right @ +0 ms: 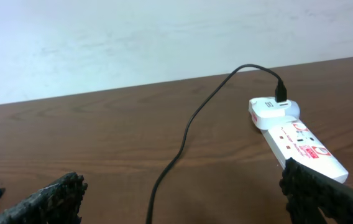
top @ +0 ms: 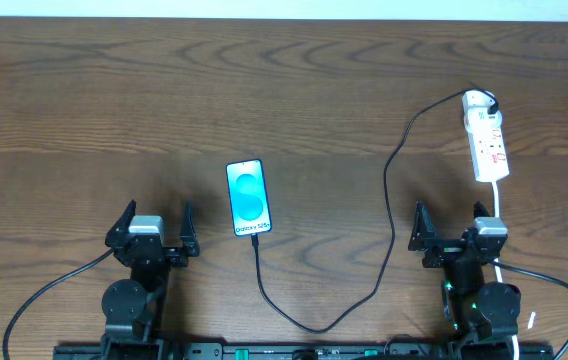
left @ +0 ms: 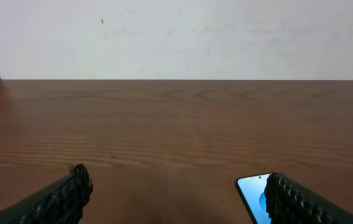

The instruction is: Plug charger to phone and switch on socket

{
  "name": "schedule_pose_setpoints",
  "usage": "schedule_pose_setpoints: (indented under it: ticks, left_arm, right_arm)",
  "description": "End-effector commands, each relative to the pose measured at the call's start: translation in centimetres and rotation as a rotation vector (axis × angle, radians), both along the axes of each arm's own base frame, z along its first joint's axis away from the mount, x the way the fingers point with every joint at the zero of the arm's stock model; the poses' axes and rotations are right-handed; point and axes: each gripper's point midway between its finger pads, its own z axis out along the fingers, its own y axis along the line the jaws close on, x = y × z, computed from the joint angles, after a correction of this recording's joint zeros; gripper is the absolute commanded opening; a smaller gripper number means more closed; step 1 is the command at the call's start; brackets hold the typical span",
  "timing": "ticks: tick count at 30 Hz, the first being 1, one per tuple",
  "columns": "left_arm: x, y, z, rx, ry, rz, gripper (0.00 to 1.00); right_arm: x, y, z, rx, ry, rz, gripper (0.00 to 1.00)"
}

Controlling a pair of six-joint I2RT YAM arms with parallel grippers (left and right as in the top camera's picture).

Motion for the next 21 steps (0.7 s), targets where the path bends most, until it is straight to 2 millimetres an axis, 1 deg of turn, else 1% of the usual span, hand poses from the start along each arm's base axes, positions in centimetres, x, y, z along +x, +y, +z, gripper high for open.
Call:
schedule_pose_setpoints:
  ticks: [1, 21]
  left_arm:
    - [-0.11, 0.64, -1.67, 0.021, 0.052, 0.032, 0.91]
    - [-0.11, 0.64, -1.67, 0.021, 0.052, 0.032, 0.91]
  right_arm:
    - [-0.04, -0.15, 0.05, -0.022, -0.005, -0.009, 0.99]
    - [-0.03, -0.33, 0.07, -0.051, -0.008, -0.018, 0.99]
